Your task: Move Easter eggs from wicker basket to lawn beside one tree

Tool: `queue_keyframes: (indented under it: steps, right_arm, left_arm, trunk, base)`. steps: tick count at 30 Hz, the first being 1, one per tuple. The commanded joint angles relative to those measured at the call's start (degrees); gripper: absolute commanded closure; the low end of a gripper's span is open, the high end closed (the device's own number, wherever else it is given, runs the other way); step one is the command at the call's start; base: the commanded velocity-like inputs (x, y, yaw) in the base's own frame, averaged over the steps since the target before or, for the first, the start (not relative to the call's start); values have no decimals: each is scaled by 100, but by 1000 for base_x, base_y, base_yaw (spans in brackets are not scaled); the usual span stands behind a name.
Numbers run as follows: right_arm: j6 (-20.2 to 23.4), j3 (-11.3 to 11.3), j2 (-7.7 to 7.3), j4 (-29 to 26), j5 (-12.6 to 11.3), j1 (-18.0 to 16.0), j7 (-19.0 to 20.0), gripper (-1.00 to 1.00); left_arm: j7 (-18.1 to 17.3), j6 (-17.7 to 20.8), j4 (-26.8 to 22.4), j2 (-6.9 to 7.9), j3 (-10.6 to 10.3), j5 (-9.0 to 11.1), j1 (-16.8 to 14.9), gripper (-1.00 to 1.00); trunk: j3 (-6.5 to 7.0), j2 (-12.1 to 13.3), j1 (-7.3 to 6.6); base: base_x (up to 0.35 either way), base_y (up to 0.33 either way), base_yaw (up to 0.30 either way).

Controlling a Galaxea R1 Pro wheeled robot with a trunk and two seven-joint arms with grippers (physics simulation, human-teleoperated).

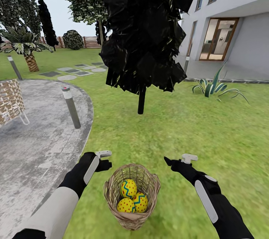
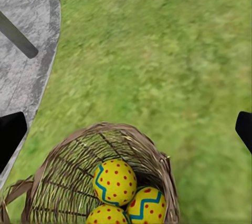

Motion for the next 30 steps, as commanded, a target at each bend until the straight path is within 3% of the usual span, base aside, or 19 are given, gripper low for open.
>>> queue_keyframes:
  steps: [1, 30]
  right_arm:
    - [26, 4, -4, -6, -27, -3, -4, -100]
    - [-18, 21, 5, 3, -27, -3, 1, -100]
  left_arm:
    - [54, 16, -1, 1, -20, 59, -5, -100]
    - [55, 16, -26, -45, -27, 65, -5, -100]
  trunk:
    - [-24, -44, 22]
    - [-545, -1208, 659]
  base:
    - [0, 0, 0]
    - [0, 0, 0]
